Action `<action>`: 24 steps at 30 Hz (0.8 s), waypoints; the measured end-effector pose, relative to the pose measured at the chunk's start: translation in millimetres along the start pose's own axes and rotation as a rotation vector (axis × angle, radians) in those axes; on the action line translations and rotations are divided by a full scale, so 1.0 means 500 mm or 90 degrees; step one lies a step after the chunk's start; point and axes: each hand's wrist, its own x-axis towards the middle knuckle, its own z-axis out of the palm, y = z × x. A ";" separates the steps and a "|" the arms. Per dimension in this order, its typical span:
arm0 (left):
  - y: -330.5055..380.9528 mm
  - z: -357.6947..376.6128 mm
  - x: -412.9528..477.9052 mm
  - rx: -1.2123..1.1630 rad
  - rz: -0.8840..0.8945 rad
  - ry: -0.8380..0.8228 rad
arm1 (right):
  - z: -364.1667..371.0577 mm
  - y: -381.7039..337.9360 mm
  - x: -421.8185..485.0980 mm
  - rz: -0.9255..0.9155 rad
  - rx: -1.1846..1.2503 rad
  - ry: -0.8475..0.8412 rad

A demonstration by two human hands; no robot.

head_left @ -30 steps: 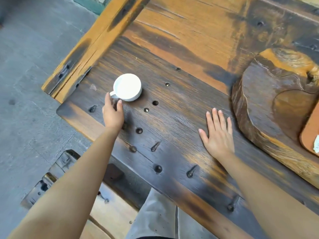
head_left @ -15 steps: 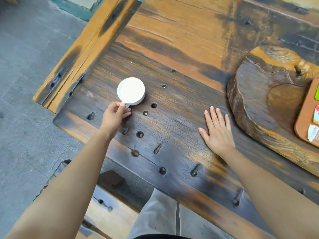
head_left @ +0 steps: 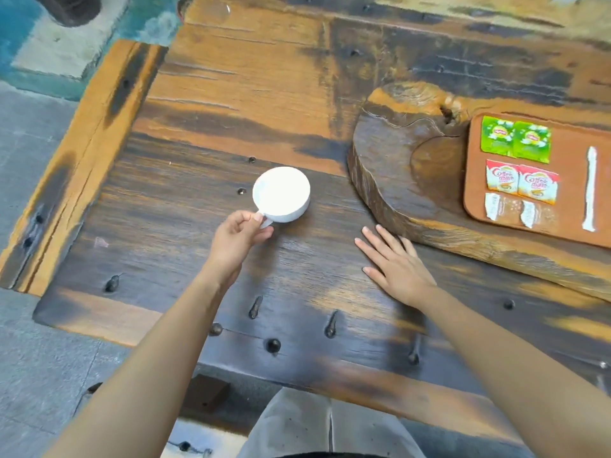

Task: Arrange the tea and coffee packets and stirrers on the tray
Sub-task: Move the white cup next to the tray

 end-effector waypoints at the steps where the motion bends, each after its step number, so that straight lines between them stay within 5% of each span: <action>1: 0.010 0.024 0.003 0.009 0.005 -0.030 | 0.003 0.013 -0.014 0.006 0.004 0.003; 15: 0.102 0.335 0.044 0.134 0.059 -0.276 | 0.077 -0.038 -0.119 0.397 0.113 0.158; 24: 0.101 0.434 0.097 0.203 0.065 -0.316 | 0.094 -0.042 -0.114 0.411 0.114 0.169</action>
